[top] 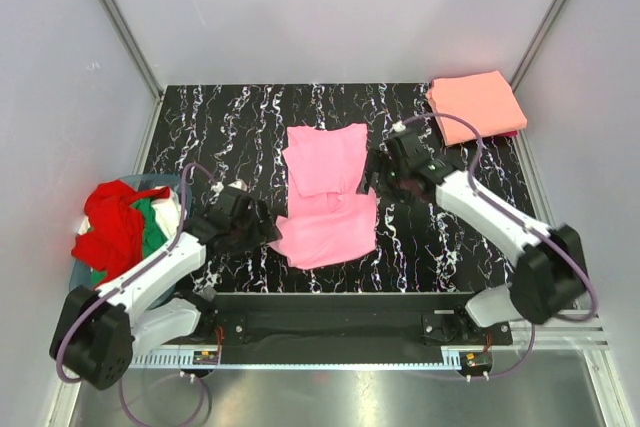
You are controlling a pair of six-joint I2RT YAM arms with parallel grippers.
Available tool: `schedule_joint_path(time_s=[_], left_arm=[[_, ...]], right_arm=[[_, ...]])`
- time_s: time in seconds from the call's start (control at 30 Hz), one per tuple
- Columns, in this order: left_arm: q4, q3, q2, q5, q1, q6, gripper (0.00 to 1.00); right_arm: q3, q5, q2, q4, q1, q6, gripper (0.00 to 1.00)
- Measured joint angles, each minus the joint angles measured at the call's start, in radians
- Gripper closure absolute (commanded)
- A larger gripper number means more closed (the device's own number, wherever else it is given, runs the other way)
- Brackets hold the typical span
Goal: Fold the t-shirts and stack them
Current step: Fold the tshirt
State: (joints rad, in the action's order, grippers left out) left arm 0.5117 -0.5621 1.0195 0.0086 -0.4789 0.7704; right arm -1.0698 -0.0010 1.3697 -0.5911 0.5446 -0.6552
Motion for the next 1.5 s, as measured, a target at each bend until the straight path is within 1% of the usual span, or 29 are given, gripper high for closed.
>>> schedule_joint_path(time_s=[0.1,0.23,0.3,0.37,0.4,0.43,0.47,0.53,0.57,0.63,0.67,0.7,0.73,0.77,0.8,0.9,0.97,1.1,1.23,1.3,1.4,1.5], left_arm=[[-0.068,0.031,0.049,0.0,0.001,0.014,0.06],[-0.174,0.042,0.106,0.005,0.001,0.02,0.06],[-0.227,0.043,0.138,0.011,0.001,0.022,0.07],[-0.264,0.043,0.165,0.014,0.001,0.024,0.11],[-0.282,0.043,0.18,0.014,0.001,0.025,0.14],[-0.298,0.043,0.192,0.016,0.001,0.026,0.2],[-0.313,0.043,0.204,0.018,0.001,0.026,0.25],[-0.344,0.043,0.229,0.024,0.001,0.027,0.33],[-0.359,0.043,0.242,0.03,0.001,0.027,0.44],[-0.384,0.043,0.261,0.042,0.001,0.029,0.59],[-0.395,0.043,0.268,0.048,0.001,0.026,0.74],[-0.404,0.042,0.272,0.055,0.001,0.024,0.81],[-0.409,0.04,0.274,0.061,0.001,0.016,0.85],[-0.409,0.034,0.274,0.068,0.001,0.005,0.92],[-0.409,0.025,0.274,0.075,0.001,-0.006,0.95],[-0.41,-0.015,0.268,0.1,0.0,-0.056,0.96],[-0.415,-0.048,0.252,0.132,-0.001,-0.103,0.96],[-0.441,-0.125,0.222,0.218,-0.005,-0.196,0.96],[-0.537,-0.178,0.219,0.348,-0.005,-0.256,0.93],[-0.587,-0.19,0.229,0.409,-0.005,-0.271,0.92],[-0.654,-0.252,0.315,0.513,0.005,-0.285,0.88],[-0.688,-0.378,0.494,0.593,0.032,-0.291,0.85]], right_arm=[[-0.082,0.034,0.134,0.002,-0.002,0.043,0.08],[-0.145,0.055,0.26,0.003,-0.006,0.084,0.09],[-0.173,0.065,0.312,0.0,-0.01,0.099,0.09],[-0.196,0.068,0.357,0.002,-0.015,0.111,0.11],[-0.204,0.068,0.376,0.004,-0.017,0.117,0.12],[-0.209,0.068,0.39,0.006,-0.019,0.119,0.13],[-0.214,0.067,0.406,0.008,-0.021,0.123,0.2],[-0.22,0.061,0.437,0.018,-0.024,0.13,0.27],[-0.22,0.059,0.448,0.025,-0.024,0.13,0.36],[-0.219,0.04,0.464,0.035,-0.025,0.132,0.5],[-0.215,0.027,0.467,0.046,-0.025,0.13,0.59],[-0.211,0.015,0.467,0.056,-0.026,0.13,0.75],[-0.206,0.002,0.466,0.07,-0.026,0.13,0.83],[-0.201,-0.011,0.466,0.084,-0.026,0.125,0.87],[-0.195,-0.019,0.466,0.095,-0.026,0.119,0.94],[-0.175,-0.037,0.449,0.105,-0.026,0.11,1.0],[-0.165,-0.052,0.42,0.105,-0.026,0.108,1.0],[-0.137,-0.121,0.301,0.126,-0.026,0.109,1.0],[-0.12,-0.232,0.165,0.205,-0.026,0.126,1.0],[-0.112,-0.285,0.127,0.258,-0.028,0.139,1.0],[-0.104,-0.376,0.123,0.35,-0.036,0.158,1.0],[-0.105,-0.454,0.206,0.435,-0.069,0.162,1.0]])
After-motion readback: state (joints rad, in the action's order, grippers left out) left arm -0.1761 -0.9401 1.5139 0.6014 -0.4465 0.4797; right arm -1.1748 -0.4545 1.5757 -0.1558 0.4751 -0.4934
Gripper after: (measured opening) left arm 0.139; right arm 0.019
